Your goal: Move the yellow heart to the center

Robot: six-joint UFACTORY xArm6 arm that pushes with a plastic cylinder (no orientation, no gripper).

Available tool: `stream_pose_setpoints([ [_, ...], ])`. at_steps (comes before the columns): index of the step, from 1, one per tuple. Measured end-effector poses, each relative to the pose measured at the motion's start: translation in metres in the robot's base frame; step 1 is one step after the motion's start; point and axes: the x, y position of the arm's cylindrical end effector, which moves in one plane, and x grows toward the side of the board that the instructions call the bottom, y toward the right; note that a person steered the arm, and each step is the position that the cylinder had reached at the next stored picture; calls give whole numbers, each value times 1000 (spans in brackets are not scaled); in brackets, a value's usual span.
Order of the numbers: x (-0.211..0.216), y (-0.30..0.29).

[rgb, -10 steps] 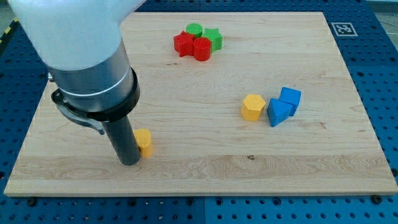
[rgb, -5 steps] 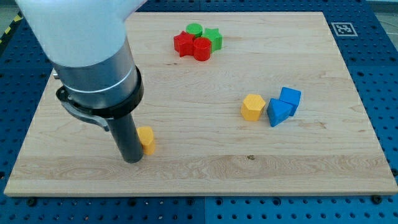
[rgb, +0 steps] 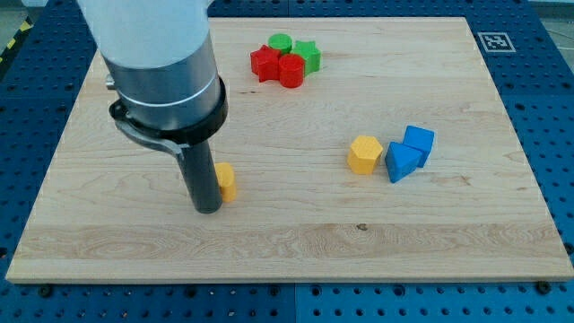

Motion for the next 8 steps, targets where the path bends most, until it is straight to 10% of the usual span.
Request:
stream_pose_setpoints([
  [8, -43, 6],
])
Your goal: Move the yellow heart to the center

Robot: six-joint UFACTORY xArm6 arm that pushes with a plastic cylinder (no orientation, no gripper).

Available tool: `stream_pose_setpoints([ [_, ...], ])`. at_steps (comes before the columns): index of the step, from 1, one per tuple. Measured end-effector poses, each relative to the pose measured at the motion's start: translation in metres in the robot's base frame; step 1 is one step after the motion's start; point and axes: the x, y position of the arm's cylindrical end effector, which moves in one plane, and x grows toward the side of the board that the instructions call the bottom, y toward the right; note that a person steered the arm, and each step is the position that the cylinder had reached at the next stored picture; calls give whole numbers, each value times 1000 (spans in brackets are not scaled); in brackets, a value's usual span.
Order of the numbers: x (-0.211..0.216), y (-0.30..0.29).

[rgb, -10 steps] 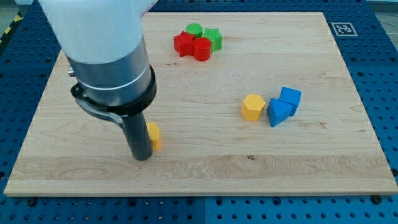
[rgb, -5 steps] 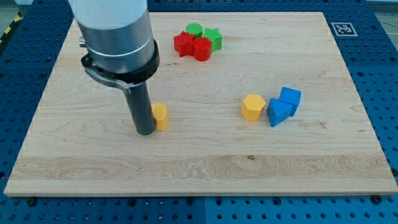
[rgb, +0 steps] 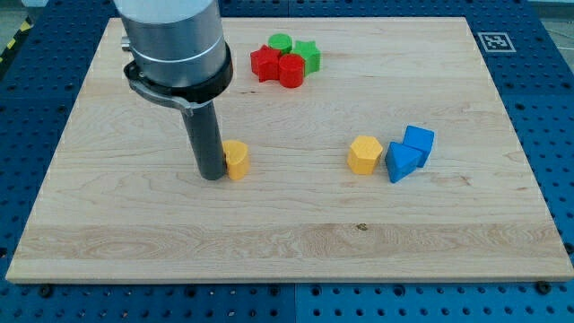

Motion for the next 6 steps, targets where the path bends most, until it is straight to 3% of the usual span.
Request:
stream_pose_setpoints([
  [6, -12, 16],
])
